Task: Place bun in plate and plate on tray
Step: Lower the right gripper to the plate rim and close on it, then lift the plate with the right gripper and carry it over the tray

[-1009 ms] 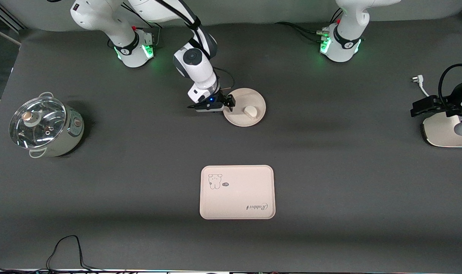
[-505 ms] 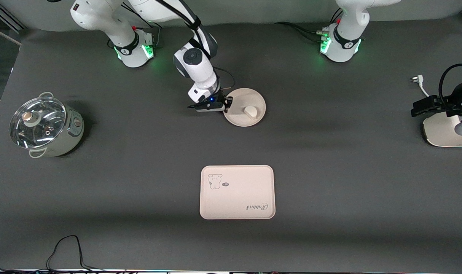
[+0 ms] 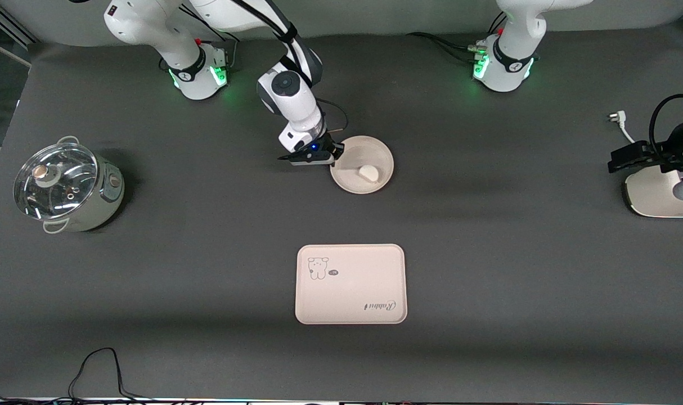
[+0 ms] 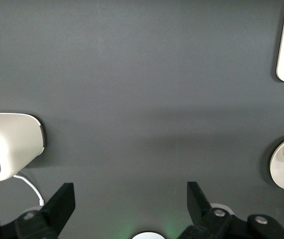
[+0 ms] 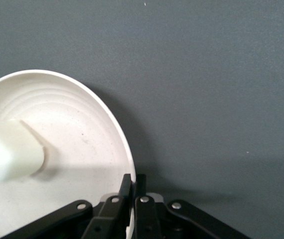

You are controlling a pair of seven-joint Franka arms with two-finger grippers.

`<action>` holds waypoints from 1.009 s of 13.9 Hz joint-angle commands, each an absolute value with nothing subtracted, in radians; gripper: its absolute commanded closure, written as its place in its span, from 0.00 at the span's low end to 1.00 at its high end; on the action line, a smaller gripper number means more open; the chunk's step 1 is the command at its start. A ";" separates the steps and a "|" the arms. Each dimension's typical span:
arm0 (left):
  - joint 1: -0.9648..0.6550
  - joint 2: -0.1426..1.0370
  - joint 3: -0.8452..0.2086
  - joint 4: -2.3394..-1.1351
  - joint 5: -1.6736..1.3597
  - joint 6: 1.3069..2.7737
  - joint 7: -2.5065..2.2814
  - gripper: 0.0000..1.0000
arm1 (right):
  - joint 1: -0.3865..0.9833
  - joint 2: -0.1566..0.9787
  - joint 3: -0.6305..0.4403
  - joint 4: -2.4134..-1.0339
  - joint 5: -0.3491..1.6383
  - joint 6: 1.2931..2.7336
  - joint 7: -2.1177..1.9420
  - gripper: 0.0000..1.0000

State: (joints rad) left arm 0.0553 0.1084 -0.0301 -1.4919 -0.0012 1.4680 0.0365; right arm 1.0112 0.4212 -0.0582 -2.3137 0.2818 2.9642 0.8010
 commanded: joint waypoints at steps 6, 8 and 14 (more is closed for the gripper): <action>0.054 0.117 -0.028 -1.473 -0.002 1.471 0.048 0.00 | 0.989 0.140 -0.060 -2.315 0.313 2.722 0.710 0.98; 0.055 0.117 -0.028 -1.473 -0.002 1.471 0.048 0.00 | 0.983 0.065 -0.060 -2.313 0.313 2.675 0.692 0.98; 0.055 0.117 -0.028 -1.473 -0.002 1.474 0.048 0.00 | 0.878 0.047 -0.061 -2.263 0.311 2.632 0.588 0.98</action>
State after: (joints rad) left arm 0.0555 0.1085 -0.0298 -1.4918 -0.0012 1.4703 0.0365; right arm 0.9311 0.0297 -0.0628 -2.2906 0.2818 2.6387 0.6767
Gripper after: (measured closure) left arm 0.000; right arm 0.960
